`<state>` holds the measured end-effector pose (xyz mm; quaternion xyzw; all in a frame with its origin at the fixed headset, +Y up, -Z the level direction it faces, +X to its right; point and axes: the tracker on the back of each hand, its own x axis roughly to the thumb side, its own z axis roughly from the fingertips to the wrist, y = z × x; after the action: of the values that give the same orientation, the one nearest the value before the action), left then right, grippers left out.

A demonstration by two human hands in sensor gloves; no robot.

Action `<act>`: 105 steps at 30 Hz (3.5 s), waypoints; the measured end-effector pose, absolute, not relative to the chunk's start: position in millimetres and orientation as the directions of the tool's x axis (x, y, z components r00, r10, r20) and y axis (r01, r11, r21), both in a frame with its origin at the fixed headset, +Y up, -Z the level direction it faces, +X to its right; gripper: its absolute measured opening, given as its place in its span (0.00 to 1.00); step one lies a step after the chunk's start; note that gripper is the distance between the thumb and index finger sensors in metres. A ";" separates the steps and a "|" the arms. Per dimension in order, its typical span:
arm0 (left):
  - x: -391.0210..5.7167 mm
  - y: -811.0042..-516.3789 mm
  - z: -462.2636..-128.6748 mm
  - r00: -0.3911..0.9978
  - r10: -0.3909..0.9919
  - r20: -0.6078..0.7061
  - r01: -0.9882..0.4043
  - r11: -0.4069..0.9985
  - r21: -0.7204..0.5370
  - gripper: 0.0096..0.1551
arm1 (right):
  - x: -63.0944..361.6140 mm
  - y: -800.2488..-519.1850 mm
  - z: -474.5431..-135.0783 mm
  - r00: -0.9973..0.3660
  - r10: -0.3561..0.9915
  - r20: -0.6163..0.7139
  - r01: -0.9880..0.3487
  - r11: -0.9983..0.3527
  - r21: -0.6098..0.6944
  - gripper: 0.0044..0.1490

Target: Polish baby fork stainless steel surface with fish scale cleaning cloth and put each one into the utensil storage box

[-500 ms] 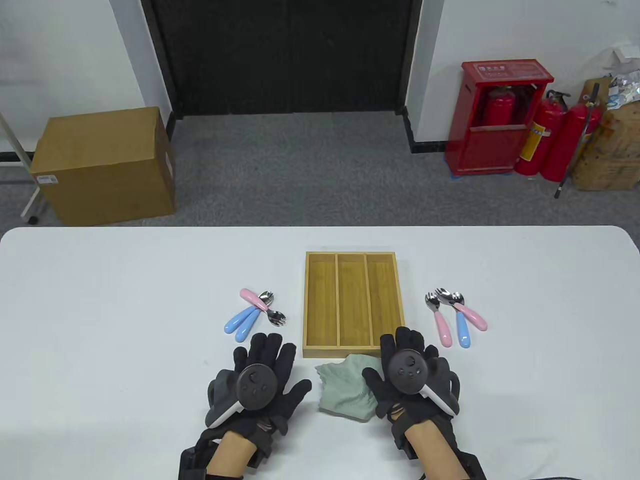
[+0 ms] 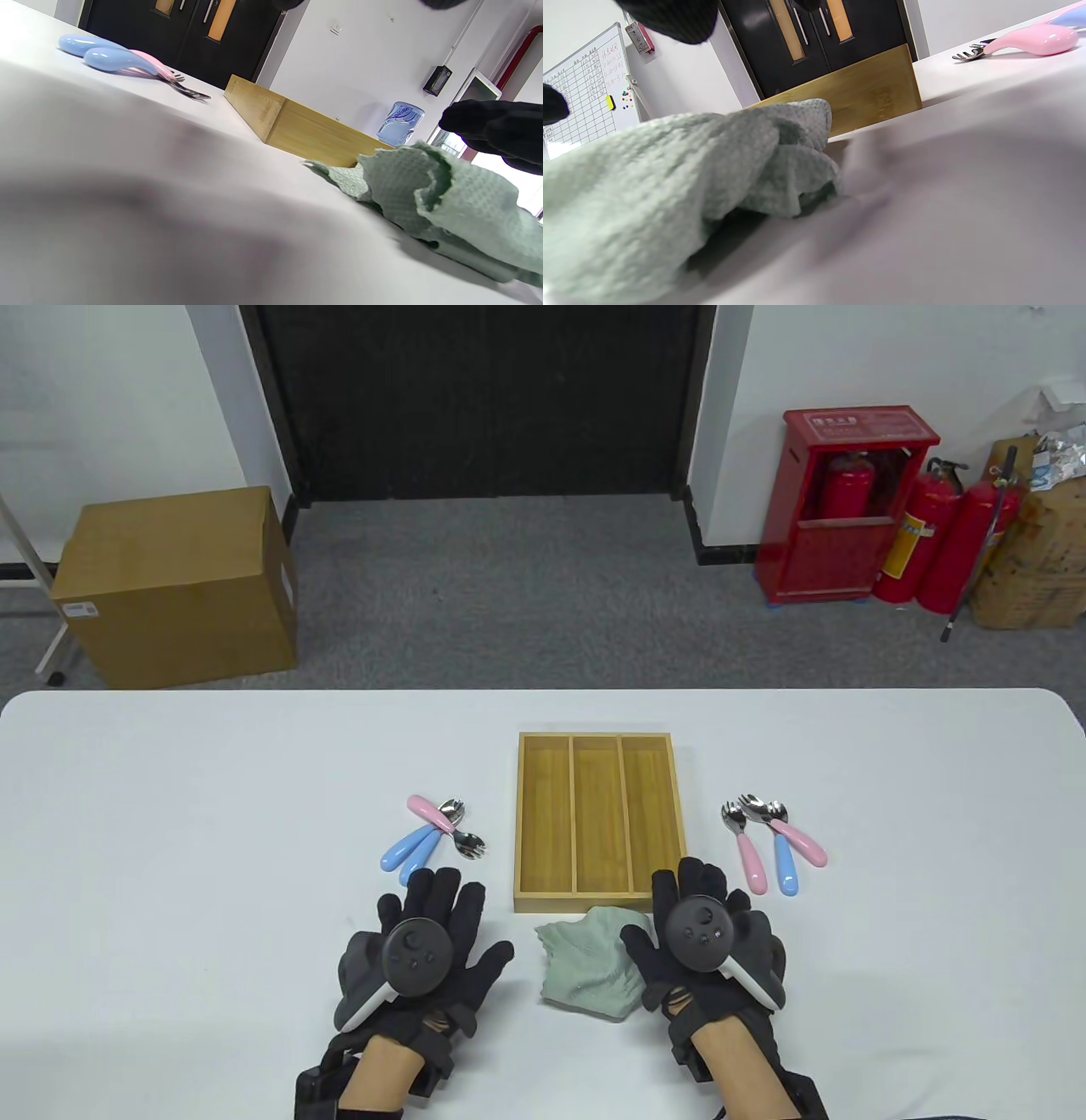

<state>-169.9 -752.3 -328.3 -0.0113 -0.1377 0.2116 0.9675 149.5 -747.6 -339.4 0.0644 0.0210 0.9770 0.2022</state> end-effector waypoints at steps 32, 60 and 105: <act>-52.2 -744.7 -297.7 0.812 0.052 0.581 -0.033 0.999 -0.043 0.44 | 169.0 -748.0 -341.5 -0.897 0.437 0.056 -0.435 -0.899 0.052 0.49; -37.3 -748.5 -331.9 0.884 0.071 0.462 -0.067 0.997 -0.024 0.25 | 178.9 -757.6 -344.3 -0.894 0.448 -0.007 -0.447 -0.890 0.094 0.49; -228.0 -717.5 -318.1 0.651 0.703 0.287 -0.743 0.668 0.049 0.25 | 334.8 -786.0 -455.7 -0.479 0.561 -0.675 -0.687 -0.719 -0.109 0.36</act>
<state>-228.0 -717.5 -318.1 0.0814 -0.1225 0.3994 0.9049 334.8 -786.0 -455.7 -0.3571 0.0883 0.8555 0.3645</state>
